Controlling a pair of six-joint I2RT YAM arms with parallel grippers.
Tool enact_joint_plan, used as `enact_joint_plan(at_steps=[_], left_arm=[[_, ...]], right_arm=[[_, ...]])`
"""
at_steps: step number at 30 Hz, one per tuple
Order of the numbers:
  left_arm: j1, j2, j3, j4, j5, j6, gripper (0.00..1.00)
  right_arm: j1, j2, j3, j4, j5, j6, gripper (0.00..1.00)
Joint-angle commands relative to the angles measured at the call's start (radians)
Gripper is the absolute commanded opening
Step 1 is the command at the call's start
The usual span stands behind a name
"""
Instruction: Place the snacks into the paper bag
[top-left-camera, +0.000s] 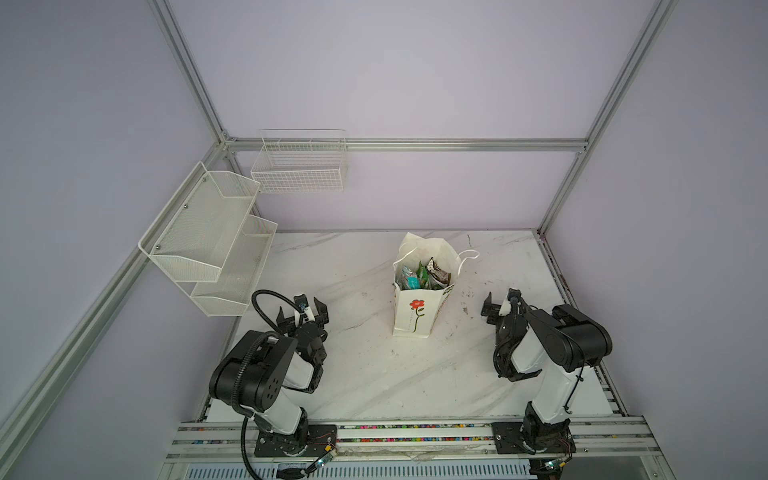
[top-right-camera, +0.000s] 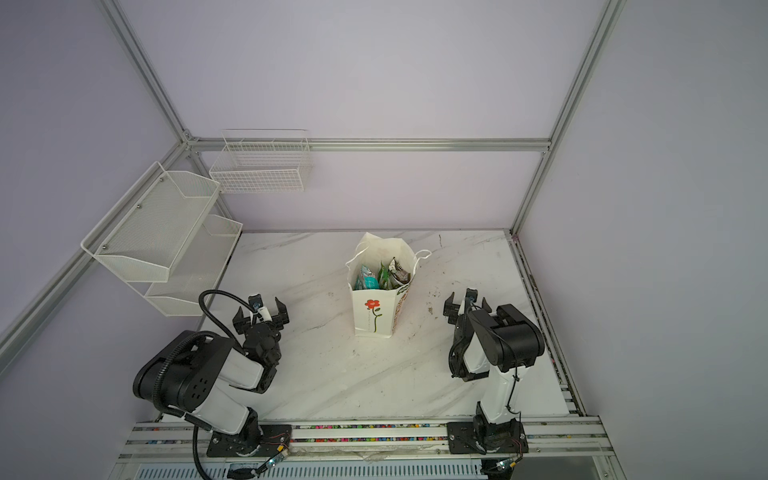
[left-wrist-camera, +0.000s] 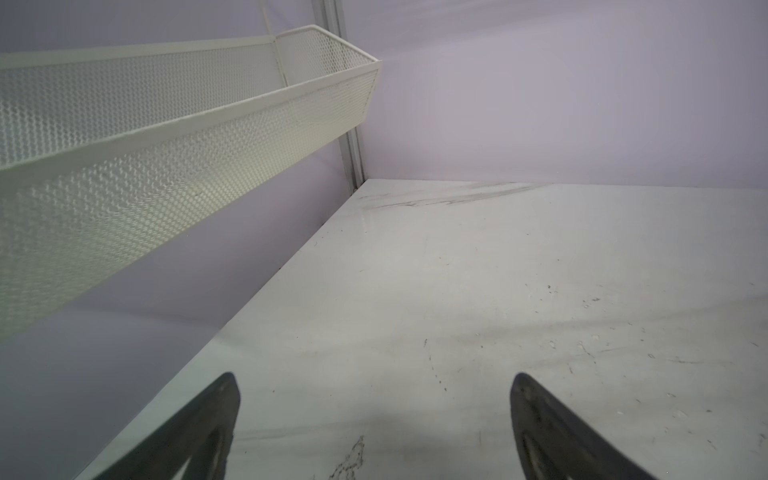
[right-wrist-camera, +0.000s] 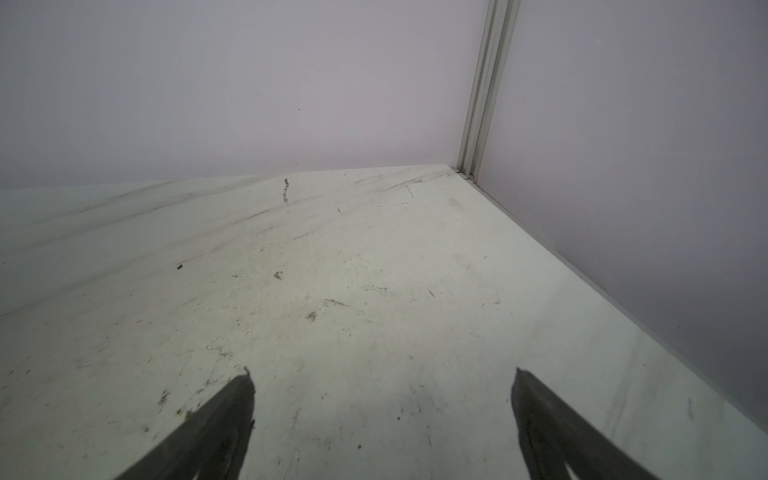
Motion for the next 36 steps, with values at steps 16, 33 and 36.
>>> enact_joint_plan(at_steps=[16,33,36], left_arm=[[0.186,-0.022,0.216,-0.385,0.337,-0.104,1.00],[0.186,-0.028,0.215,-0.392,0.339,-0.104,1.00],[0.186,-0.028,0.217,-0.392,0.339,-0.104,1.00]], right_arm=[[-0.097,-0.068,0.213,-0.206,-0.068,0.077,0.97],[-0.096,-0.072,0.209,-0.201,-0.059,0.076,0.97],[-0.095,-0.072,0.208,-0.200,-0.059,0.077,0.97]])
